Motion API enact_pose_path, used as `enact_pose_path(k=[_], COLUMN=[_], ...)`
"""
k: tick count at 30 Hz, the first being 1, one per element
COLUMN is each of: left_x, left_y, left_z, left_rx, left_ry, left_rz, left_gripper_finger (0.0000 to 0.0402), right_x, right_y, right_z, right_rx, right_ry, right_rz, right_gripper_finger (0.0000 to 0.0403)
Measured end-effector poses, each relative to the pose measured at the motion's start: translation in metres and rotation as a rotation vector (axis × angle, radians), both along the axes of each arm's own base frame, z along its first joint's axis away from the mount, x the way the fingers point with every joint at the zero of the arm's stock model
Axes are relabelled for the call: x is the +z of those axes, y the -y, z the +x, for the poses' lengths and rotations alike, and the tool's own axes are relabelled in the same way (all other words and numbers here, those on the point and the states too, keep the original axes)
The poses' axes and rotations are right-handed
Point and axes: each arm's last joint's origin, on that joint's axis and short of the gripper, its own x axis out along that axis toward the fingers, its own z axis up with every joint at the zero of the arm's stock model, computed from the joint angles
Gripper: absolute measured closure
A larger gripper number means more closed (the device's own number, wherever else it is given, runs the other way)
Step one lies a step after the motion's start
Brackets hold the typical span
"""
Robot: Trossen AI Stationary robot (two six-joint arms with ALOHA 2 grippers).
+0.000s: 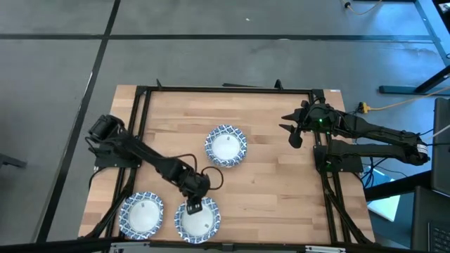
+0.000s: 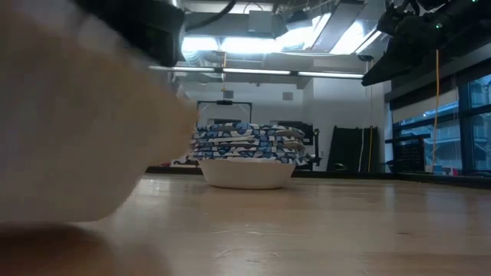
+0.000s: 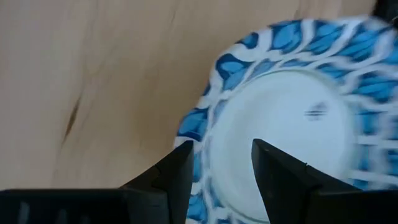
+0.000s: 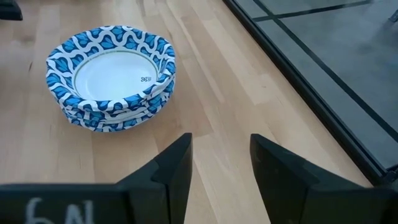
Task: Nest bowls inside each other
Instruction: Stack the white bowl on top of the other white bowls
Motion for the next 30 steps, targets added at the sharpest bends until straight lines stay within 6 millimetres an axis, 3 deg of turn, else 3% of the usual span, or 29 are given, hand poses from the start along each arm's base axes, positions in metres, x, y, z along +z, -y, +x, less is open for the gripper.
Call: enact_pose_path(k=[5, 30], left_x=[-0.012, -0.009], left_y=[0.003, -0.008], left_z=[0.001, 0.006], left_rx=[0.002, 0.018], left_ry=[-0.039, -0.015], left_rz=[0.015, 0.033], left_gripper_finger=[0.0245, 0.0245], right_x=[0.0, 0.0], right_y=[0.0, 0.0], right_z=[0.0, 0.0], right_rx=[0.002, 0.005], right_ry=[0.0, -0.002], right_rz=[-0.001, -0.002], right_gripper_finger=[0.0241, 0.0241])
